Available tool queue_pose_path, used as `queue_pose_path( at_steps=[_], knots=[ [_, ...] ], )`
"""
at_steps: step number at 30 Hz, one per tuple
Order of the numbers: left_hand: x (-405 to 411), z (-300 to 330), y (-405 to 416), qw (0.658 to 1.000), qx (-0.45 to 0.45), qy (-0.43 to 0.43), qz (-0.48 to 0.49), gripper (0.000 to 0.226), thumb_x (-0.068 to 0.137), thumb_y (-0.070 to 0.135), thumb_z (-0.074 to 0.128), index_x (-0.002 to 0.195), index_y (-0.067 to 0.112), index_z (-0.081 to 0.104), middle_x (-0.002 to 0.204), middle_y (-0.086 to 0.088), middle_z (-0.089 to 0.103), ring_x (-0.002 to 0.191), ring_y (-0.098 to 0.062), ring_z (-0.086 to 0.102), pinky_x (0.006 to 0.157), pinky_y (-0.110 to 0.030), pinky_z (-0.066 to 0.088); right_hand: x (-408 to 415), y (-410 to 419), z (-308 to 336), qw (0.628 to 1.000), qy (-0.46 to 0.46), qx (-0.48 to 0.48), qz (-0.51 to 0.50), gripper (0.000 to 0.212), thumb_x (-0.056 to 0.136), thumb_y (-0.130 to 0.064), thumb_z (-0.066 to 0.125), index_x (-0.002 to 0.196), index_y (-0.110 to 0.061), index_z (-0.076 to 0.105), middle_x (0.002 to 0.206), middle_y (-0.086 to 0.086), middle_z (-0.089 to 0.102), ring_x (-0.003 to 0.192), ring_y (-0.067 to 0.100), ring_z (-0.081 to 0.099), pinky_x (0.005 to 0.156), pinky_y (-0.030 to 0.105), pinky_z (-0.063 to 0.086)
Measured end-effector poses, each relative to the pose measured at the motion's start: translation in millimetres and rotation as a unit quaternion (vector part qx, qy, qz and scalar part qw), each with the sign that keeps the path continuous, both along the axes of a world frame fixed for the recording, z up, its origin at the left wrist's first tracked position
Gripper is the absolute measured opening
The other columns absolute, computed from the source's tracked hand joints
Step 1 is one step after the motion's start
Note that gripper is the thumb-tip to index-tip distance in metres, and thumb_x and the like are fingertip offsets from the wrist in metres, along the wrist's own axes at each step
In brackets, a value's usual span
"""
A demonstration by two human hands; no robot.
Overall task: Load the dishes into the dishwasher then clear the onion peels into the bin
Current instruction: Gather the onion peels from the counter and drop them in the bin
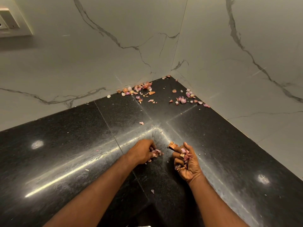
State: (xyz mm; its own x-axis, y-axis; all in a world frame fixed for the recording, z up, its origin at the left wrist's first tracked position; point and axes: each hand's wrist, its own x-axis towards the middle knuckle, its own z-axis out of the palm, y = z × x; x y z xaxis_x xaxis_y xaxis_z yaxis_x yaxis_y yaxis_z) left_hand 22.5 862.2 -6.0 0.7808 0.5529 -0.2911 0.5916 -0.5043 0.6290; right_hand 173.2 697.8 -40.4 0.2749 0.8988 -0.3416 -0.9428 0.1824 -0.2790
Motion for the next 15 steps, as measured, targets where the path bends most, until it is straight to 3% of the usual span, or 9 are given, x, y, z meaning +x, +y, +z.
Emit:
queue_pose_path(
  at_steps=[4, 7, 9, 11, 15],
  knots=[
    [-7, 3, 5, 0.999, -0.035, 0.003, -0.033, 0.038, 0.094, 0.017, 0.077, 0.13, 0.02, 0.064, 0.115, 0.005, 0.067, 0.095, -0.006, 0.066, 0.084, -0.023, 0.057, -1, -1, -1, 1.0, 0.0, 0.007, 0.008, 0.037, 0.075, -0.021, 0.093, 0.074, -0.013, 0.057, 0.068, -0.005, 0.048, 0.05, 0.003, 0.041, 0.036, 0.016, 0.032],
    [-19, 4, 13, 0.999, -0.01, 0.032, -0.041, 0.066, 0.084, 0.028, 0.086, 0.141, 0.025, 0.053, 0.13, 0.004, 0.053, 0.116, -0.014, 0.056, 0.1, -0.034, 0.053, 1, -2, -5, 1.0, 0.007, 0.007, 0.005, 0.038, 0.077, -0.02, 0.091, 0.076, -0.015, 0.054, 0.069, -0.005, 0.048, 0.05, 0.003, 0.04, 0.036, 0.016, 0.032],
    [-26, 7, 17, 0.996, 0.011, 0.067, -0.055, 0.074, 0.079, 0.029, 0.09, 0.141, 0.027, 0.049, 0.131, 0.004, 0.047, 0.119, -0.016, 0.053, 0.104, -0.04, 0.051, 2, -1, -4, 1.0, 0.007, 0.005, 0.004, 0.038, 0.077, -0.021, 0.091, 0.075, -0.015, 0.054, 0.069, -0.005, 0.048, 0.05, 0.003, 0.04, 0.036, 0.016, 0.032],
    [-26, 8, 15, 0.995, 0.0, 0.077, -0.068, 0.068, 0.08, 0.019, 0.089, 0.137, 0.023, 0.053, 0.123, 0.005, 0.053, 0.112, -0.014, 0.058, 0.098, -0.034, 0.055, 2, -1, -3, 1.0, 0.006, 0.009, 0.007, 0.037, 0.077, -0.021, 0.091, 0.074, -0.014, 0.055, 0.068, -0.005, 0.047, 0.05, 0.003, 0.04, 0.035, 0.017, 0.032],
    [-13, 2, 2, 0.995, -0.088, 0.015, -0.049, 0.047, 0.083, 0.0, 0.083, 0.123, 0.013, 0.063, 0.1, 0.004, 0.071, 0.091, -0.007, 0.071, 0.081, -0.022, 0.058, 1, -1, -4, 1.0, 0.007, 0.011, 0.012, 0.038, 0.075, -0.022, 0.093, 0.073, -0.013, 0.056, 0.066, -0.005, 0.045, 0.049, 0.003, 0.039, 0.036, 0.015, 0.03]
  ],
)
